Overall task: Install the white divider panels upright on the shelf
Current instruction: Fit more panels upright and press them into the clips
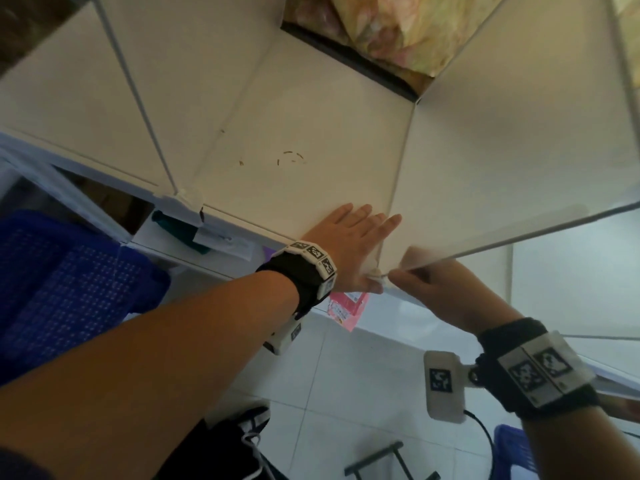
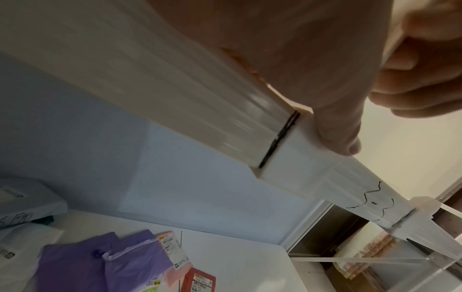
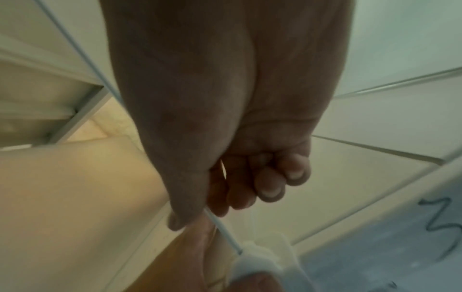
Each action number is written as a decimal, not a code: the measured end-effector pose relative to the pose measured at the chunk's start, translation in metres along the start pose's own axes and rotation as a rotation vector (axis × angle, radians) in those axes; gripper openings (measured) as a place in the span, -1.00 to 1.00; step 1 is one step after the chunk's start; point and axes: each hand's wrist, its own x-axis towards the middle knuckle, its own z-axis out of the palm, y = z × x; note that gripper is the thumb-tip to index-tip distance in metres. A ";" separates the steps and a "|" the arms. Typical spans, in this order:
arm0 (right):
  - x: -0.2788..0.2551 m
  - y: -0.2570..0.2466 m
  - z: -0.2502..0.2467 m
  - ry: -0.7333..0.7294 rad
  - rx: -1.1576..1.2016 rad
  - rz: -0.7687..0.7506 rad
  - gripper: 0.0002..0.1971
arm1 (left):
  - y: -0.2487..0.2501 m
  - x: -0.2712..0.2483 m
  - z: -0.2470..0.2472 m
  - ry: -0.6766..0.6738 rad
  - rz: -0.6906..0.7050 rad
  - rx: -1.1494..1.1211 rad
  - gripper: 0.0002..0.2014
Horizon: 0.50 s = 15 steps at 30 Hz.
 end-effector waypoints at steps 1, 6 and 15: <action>0.002 0.001 -0.001 0.015 -0.012 -0.025 -0.75 | 0.000 0.000 -0.001 -0.003 0.003 0.001 0.15; 0.003 -0.002 0.011 0.090 -0.120 -0.025 -0.72 | 0.000 -0.001 -0.001 0.002 0.007 0.019 0.13; 0.004 -0.024 0.065 0.435 0.075 0.341 -0.54 | 0.001 0.000 -0.001 -0.008 -0.017 0.020 0.00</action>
